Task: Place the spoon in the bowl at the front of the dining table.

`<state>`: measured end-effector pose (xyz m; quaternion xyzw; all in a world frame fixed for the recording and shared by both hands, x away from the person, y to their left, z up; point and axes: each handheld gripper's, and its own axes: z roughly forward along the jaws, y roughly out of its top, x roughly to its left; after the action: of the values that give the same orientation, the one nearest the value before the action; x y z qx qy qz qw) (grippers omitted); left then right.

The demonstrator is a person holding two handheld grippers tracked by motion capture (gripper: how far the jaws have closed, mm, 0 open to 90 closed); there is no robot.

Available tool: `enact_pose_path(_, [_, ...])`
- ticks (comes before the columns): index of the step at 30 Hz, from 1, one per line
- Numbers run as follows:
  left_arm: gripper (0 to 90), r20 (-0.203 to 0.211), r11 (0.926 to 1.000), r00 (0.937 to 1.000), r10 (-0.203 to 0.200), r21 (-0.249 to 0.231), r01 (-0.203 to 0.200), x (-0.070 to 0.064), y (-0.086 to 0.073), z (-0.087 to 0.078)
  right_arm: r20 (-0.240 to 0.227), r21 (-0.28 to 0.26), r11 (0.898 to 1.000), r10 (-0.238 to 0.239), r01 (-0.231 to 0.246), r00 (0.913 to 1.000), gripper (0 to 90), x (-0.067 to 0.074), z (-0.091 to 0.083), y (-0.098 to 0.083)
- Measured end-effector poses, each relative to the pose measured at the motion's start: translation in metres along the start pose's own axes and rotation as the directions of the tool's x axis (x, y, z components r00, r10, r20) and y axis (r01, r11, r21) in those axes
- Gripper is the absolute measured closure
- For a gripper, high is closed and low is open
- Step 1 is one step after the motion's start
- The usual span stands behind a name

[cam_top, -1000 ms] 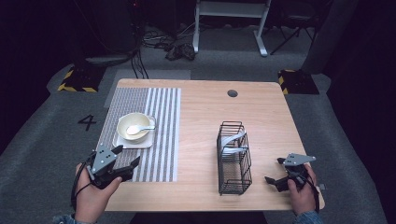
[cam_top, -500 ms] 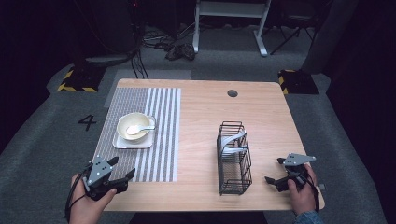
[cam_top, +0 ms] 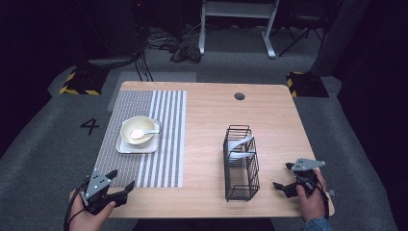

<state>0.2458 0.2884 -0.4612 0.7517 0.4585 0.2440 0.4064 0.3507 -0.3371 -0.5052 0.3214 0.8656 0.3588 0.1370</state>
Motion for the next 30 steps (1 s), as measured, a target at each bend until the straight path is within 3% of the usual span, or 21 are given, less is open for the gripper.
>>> enact_pose_path(16, [24.6,0.001,0.9937,0.9981,-0.062,0.094,0.062,0.007,-0.024,0.01,0.0,0.0,1.0,0.0,0.0,1.0,0.5,0.0,0.0,0.0])
enact_pose_path(21, [22.7,-0.034,0.993,0.996,-0.082,0.082,0.085,0.009,-0.03,0.014,0.0,0.0,1.0,0.0,0.0,1.0,0.5,0.0,0.0,0.0])
enact_pose_path(30, [18.7,-0.079,0.9924,0.9938,-0.078,0.089,0.085,0.011,-0.04,0.023,0.0,0.0,1.0,0.0,0.0,1.0,0.5,0.0,0.0,0.0])
